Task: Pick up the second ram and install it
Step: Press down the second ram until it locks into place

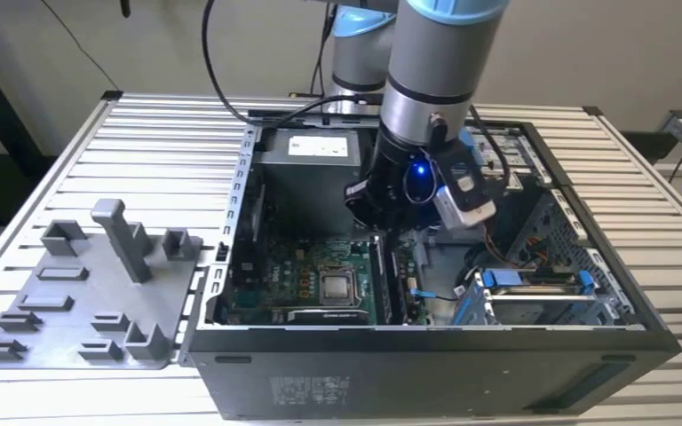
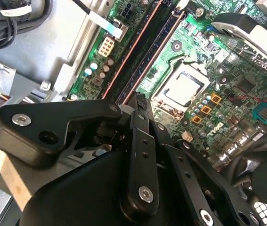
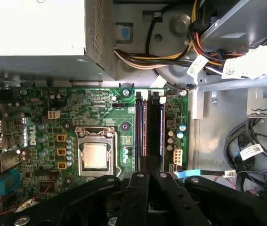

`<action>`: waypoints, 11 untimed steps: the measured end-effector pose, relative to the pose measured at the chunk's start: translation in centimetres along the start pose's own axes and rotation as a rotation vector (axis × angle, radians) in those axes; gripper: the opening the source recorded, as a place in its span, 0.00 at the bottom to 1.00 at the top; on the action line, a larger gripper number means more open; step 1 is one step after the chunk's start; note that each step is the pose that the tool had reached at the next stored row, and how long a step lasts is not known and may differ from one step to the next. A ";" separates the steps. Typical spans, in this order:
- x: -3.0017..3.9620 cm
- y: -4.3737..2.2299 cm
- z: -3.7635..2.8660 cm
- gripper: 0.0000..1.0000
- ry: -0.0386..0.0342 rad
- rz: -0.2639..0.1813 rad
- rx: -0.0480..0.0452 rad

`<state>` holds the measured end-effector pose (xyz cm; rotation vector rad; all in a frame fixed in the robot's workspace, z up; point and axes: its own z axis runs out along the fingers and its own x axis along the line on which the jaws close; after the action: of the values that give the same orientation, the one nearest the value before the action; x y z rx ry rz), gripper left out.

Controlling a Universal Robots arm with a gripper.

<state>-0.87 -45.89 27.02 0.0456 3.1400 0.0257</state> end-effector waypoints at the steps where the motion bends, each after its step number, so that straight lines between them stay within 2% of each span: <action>1: 0.00 0.00 -0.06 0.11 0.0000 0.000 0.0001; 11: 0.00 0.01 -0.62 0.11 0.0000 0.000 0.0000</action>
<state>-0.87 -45.89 27.64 0.0456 3.1400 0.0257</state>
